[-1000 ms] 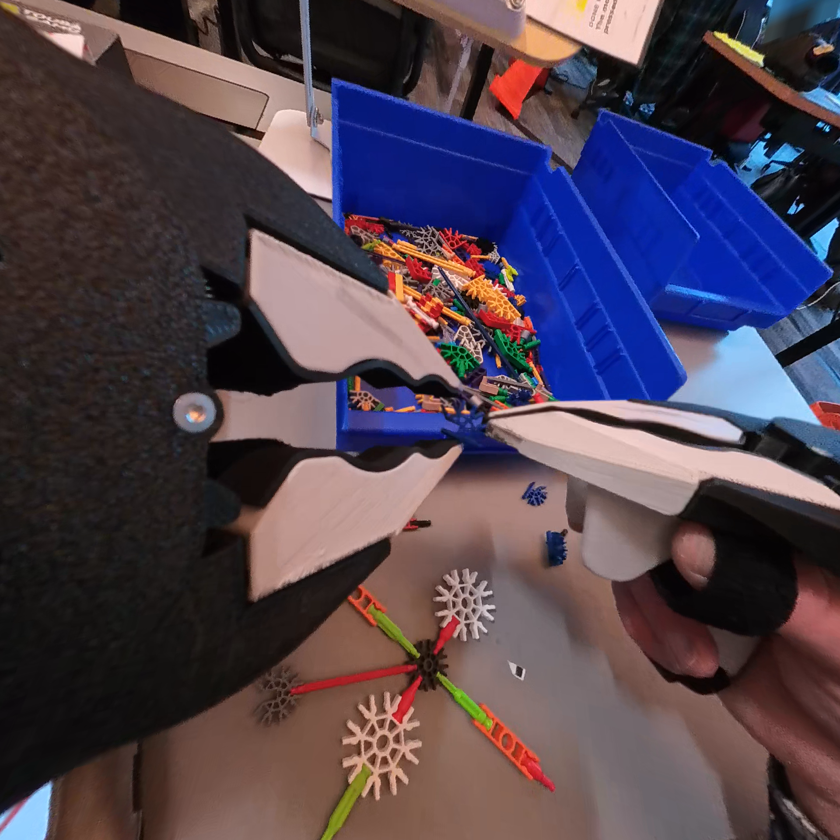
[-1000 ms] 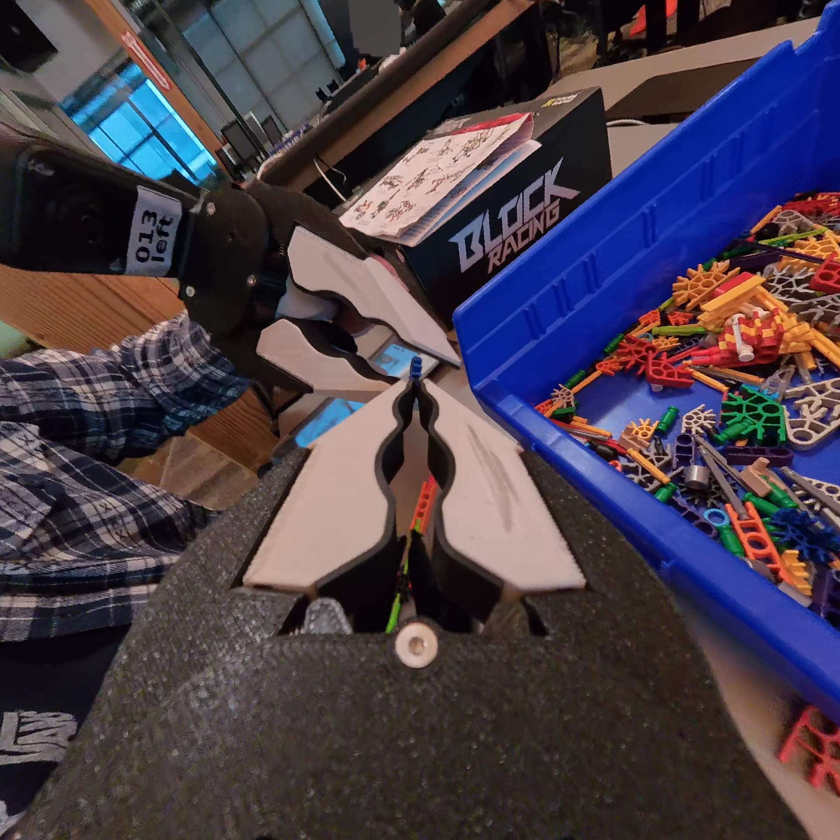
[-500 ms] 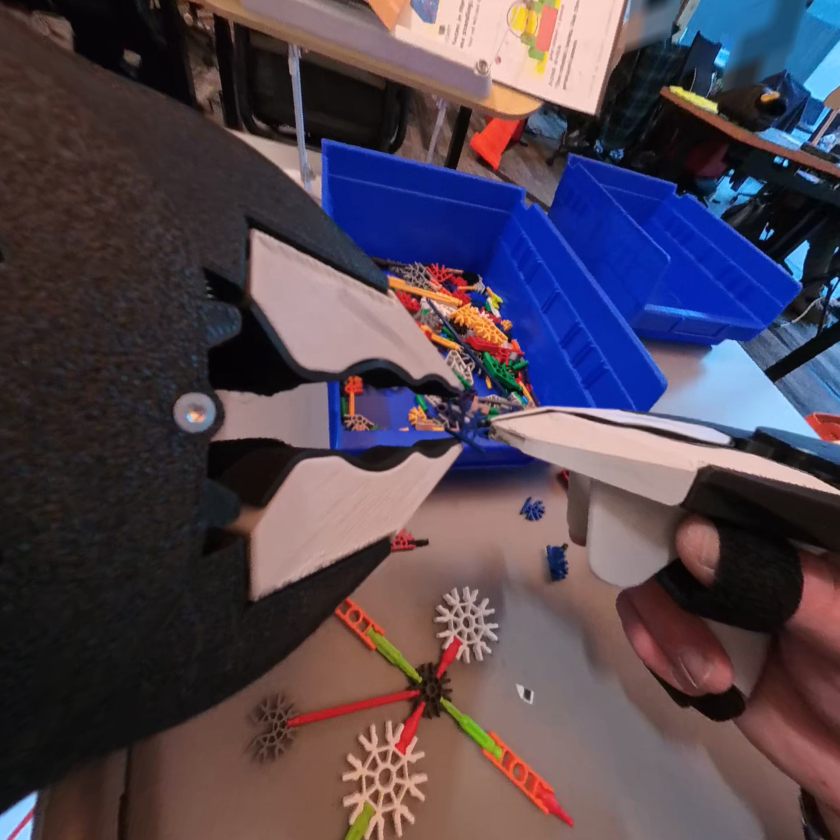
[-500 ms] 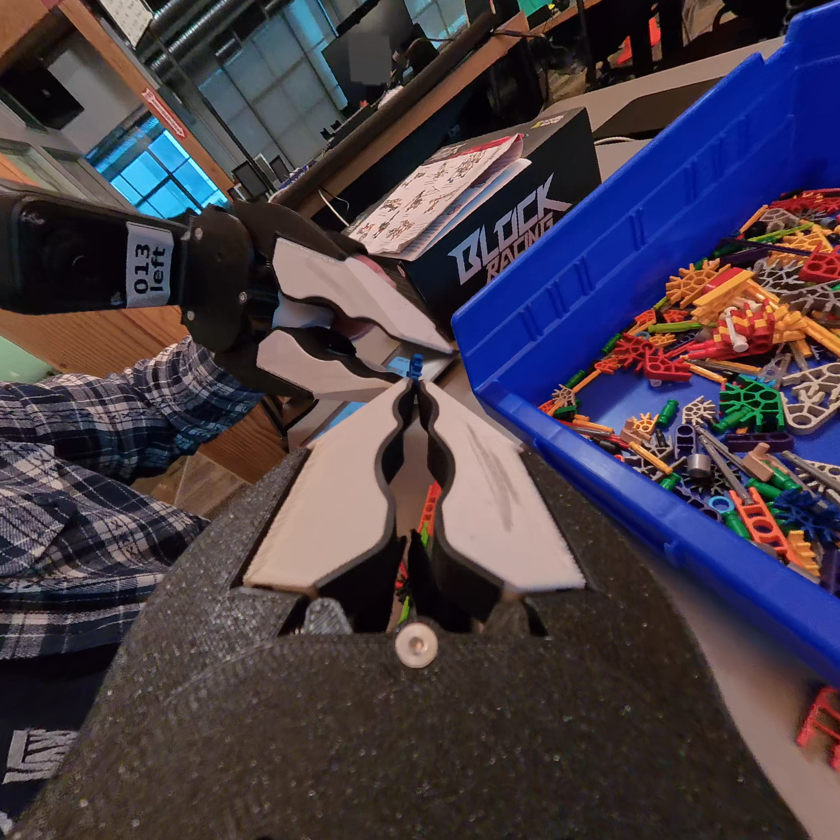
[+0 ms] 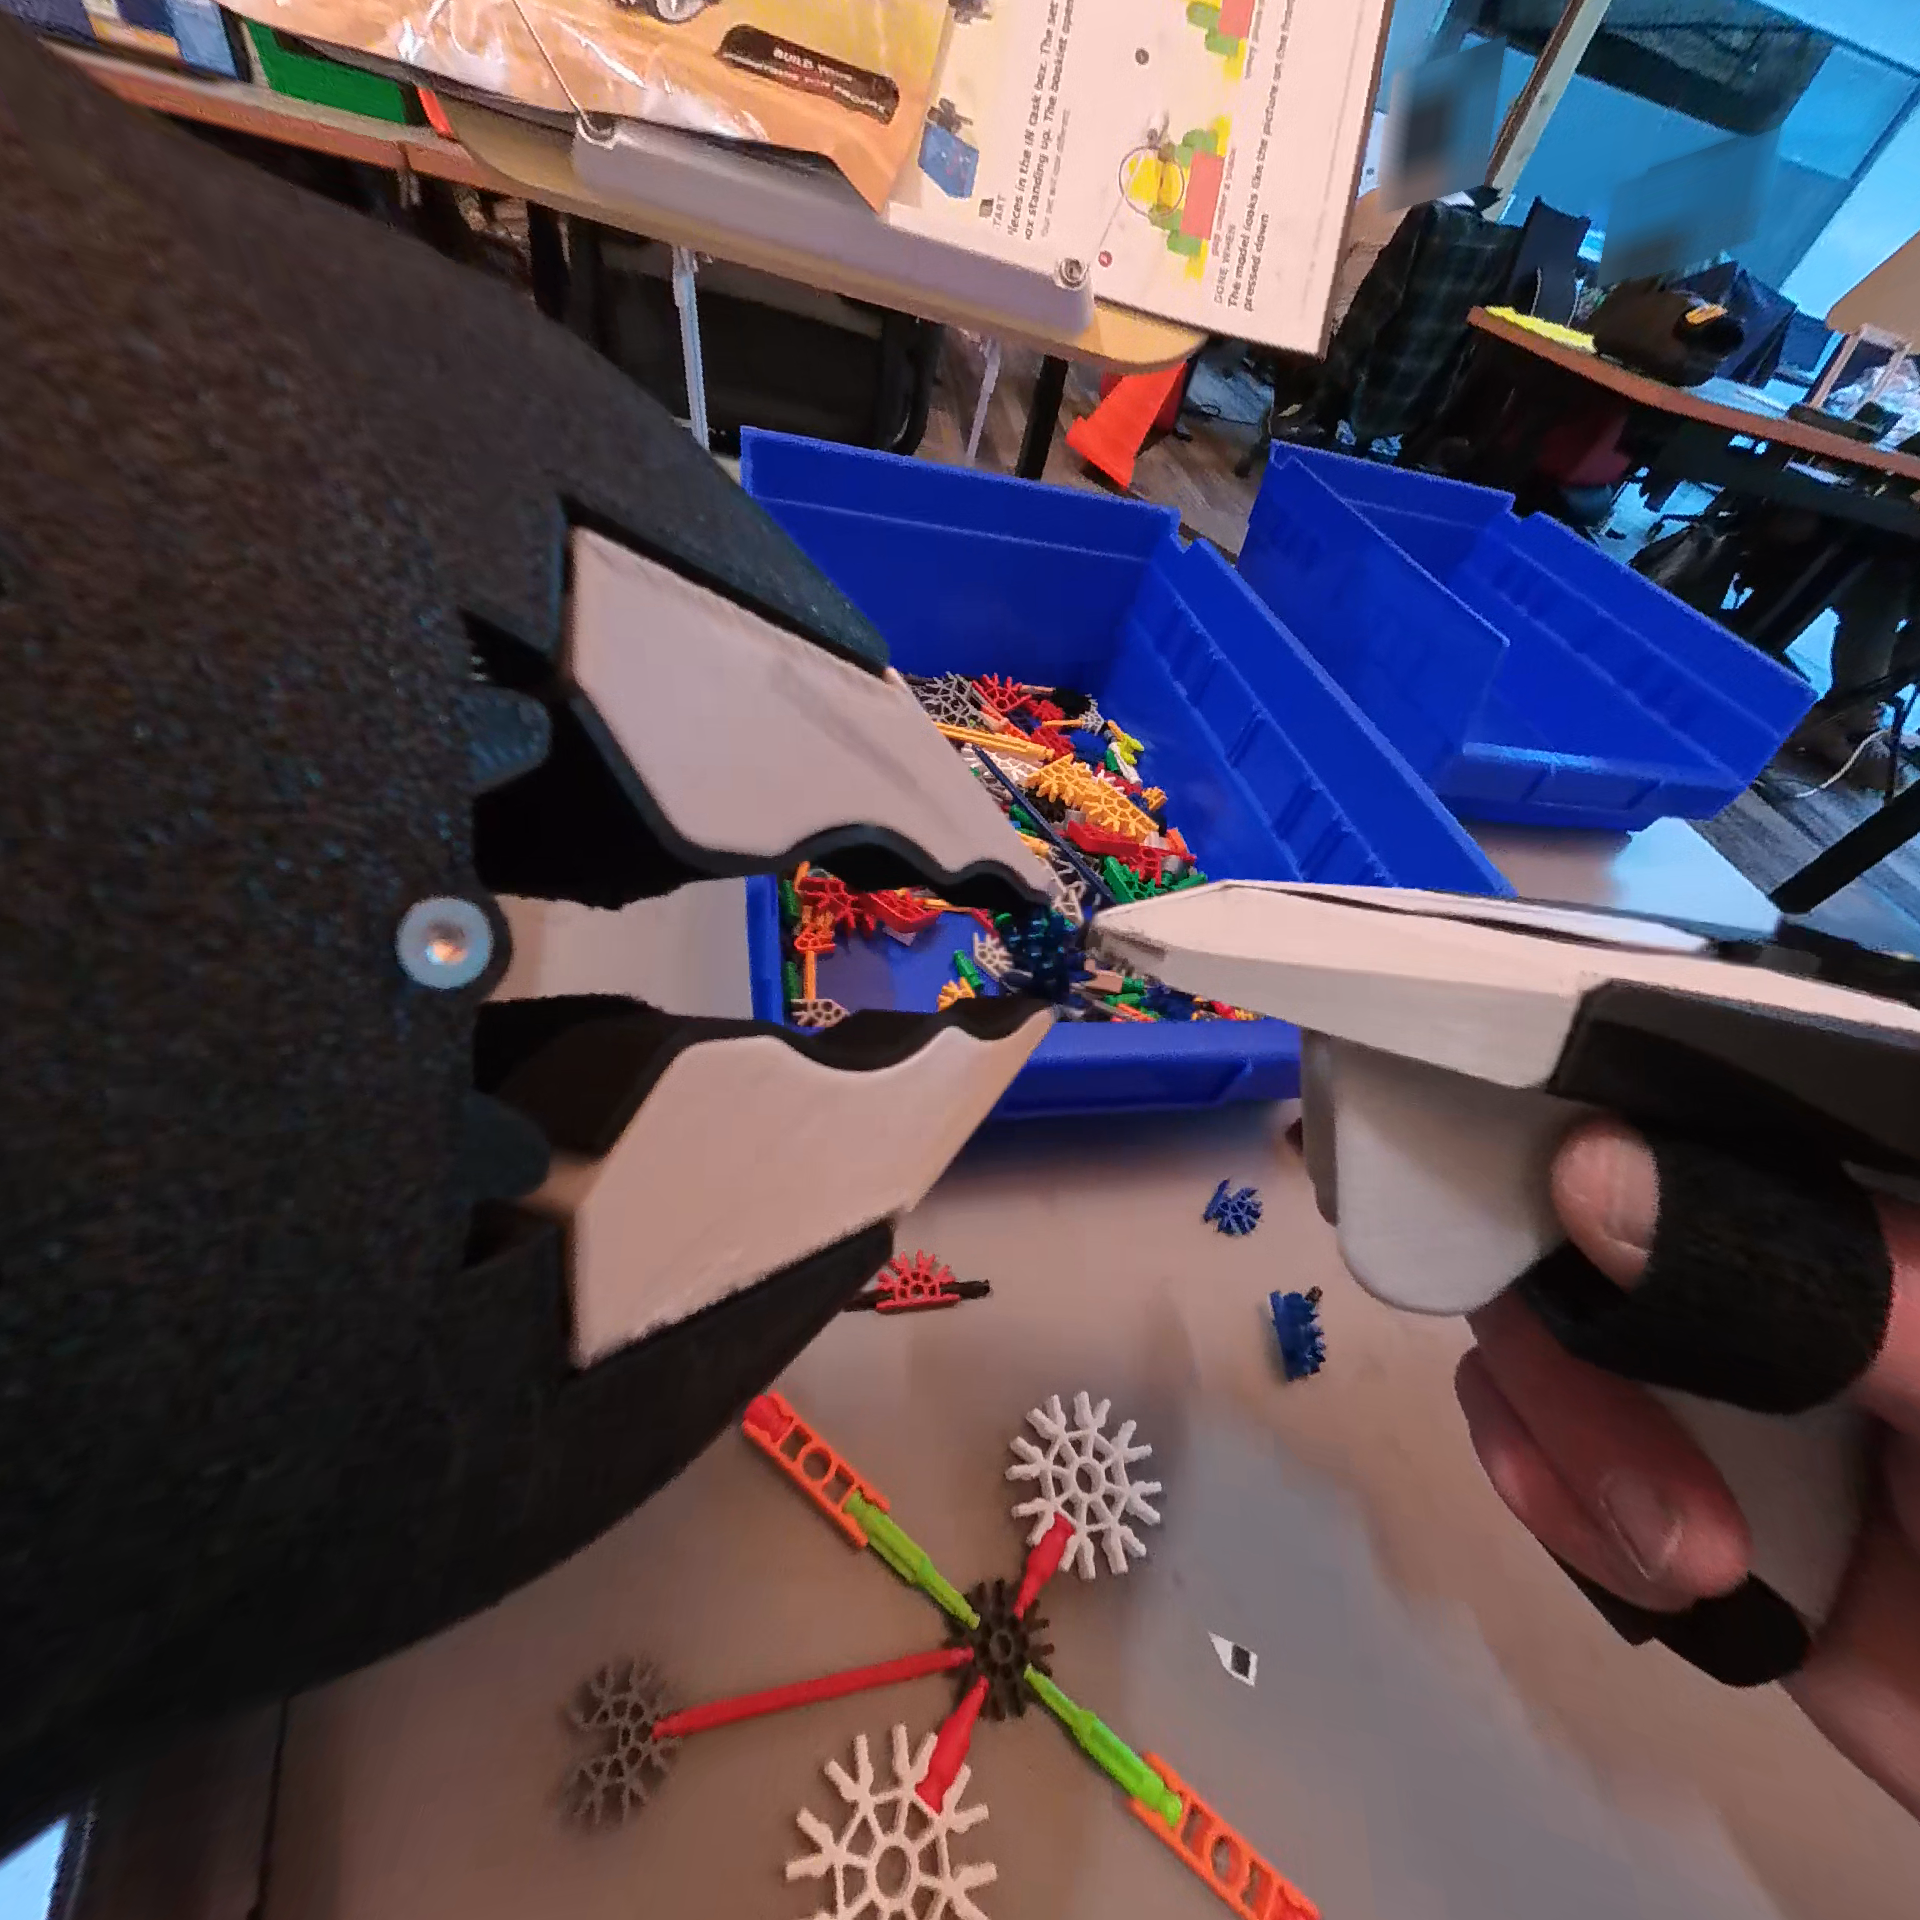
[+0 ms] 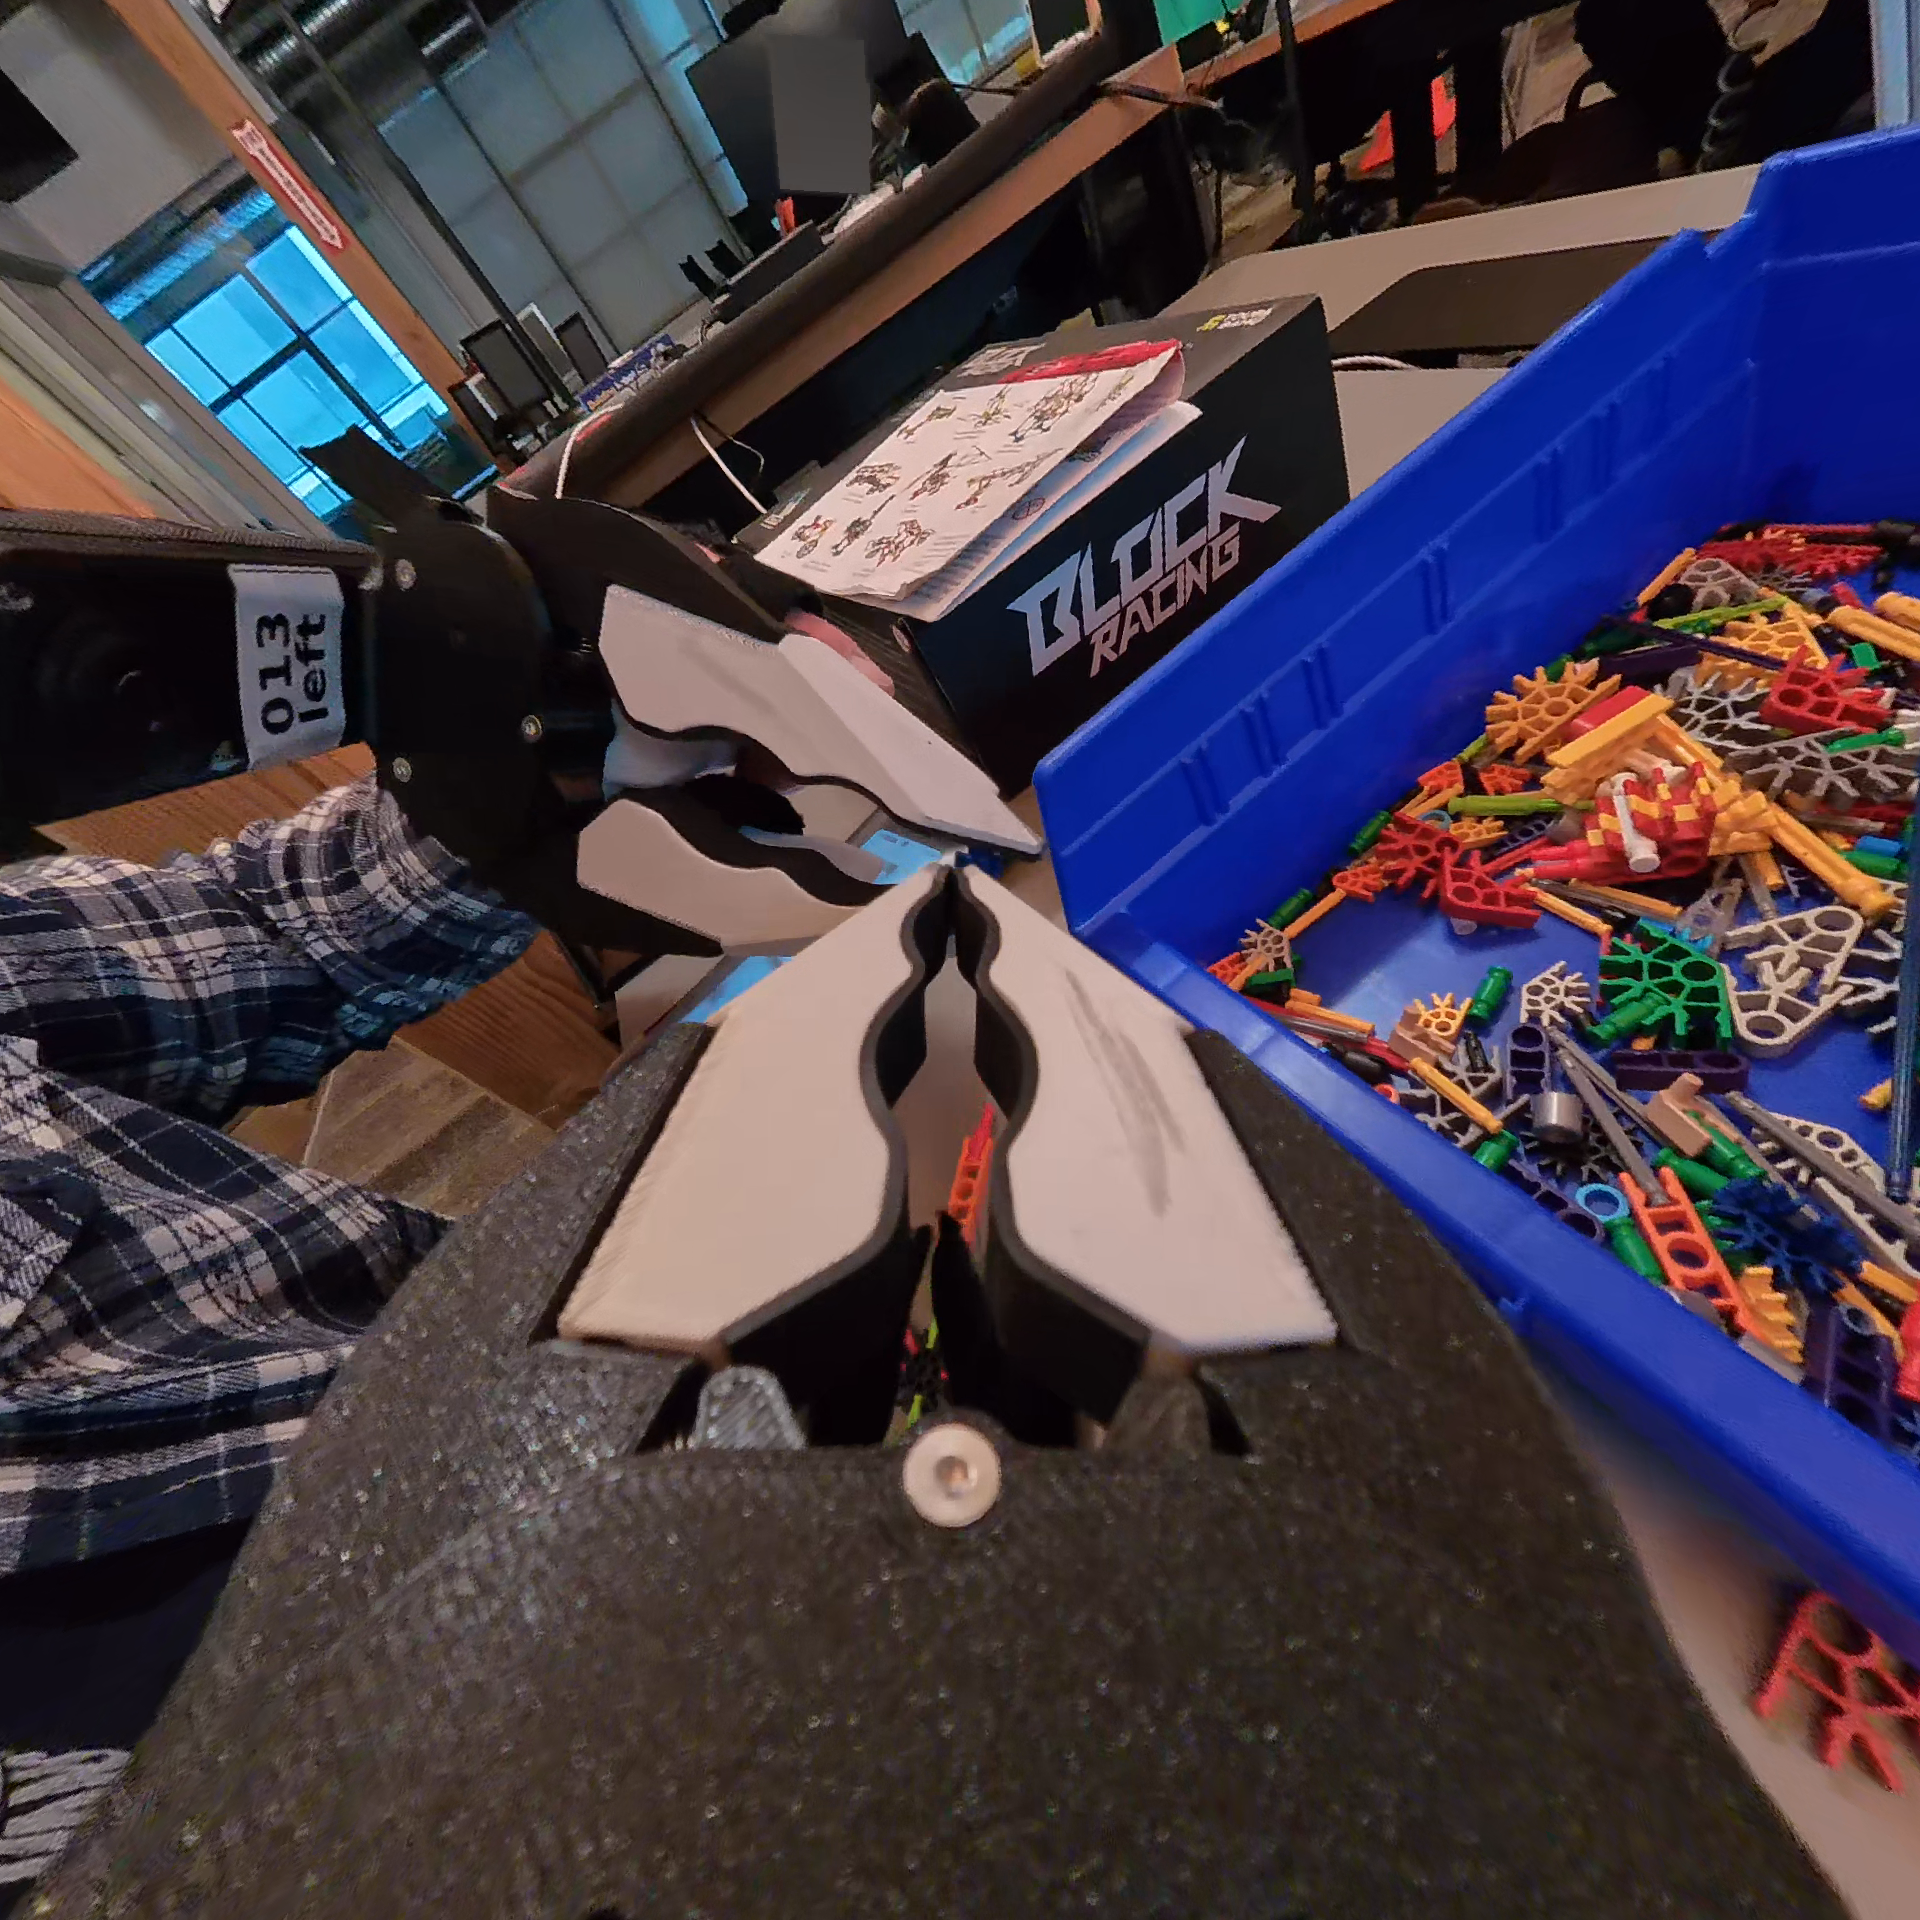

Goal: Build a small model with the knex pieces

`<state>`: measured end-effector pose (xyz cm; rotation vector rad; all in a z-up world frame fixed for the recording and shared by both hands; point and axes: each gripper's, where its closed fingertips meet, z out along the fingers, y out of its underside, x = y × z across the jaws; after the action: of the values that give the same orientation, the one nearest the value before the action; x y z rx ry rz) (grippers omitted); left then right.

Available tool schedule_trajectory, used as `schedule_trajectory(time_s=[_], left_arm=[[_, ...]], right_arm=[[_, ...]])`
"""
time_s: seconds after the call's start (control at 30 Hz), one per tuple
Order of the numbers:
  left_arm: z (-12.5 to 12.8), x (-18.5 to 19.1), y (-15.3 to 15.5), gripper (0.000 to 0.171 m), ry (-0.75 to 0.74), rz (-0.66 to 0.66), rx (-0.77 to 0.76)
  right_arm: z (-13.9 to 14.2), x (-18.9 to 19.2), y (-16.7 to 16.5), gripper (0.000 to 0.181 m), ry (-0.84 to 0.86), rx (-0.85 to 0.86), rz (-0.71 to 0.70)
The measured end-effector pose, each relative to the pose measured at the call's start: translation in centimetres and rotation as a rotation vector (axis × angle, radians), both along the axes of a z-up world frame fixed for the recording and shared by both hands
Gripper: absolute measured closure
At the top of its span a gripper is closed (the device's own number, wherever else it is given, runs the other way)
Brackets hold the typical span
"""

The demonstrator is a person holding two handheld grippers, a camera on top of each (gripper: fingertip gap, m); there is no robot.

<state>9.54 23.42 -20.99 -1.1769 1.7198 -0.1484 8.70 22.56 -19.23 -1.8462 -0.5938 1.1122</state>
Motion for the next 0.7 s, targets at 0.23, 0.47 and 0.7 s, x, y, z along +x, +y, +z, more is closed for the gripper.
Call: schedule_trajectory(time_s=[0.23,0.47,0.7], left_arm=[[1.3,0.0,-0.3,0.158,-0.129,-0.017,-0.104],[4.4,0.0,-1.2,0.158,-0.357,-0.097,-0.304],[7.4,-0.1,-3.5,0.157,-0.503,-0.253,-0.42]], right_arm=[[1.5,0.0,-0.1,0.177,0.089,0.011,0.019],[2.9,0.9,-0.1,0.165,0.271,-0.035,0.034],[4.4,0.0,-1.5,0.159,0.453,-0.081,0.162]])
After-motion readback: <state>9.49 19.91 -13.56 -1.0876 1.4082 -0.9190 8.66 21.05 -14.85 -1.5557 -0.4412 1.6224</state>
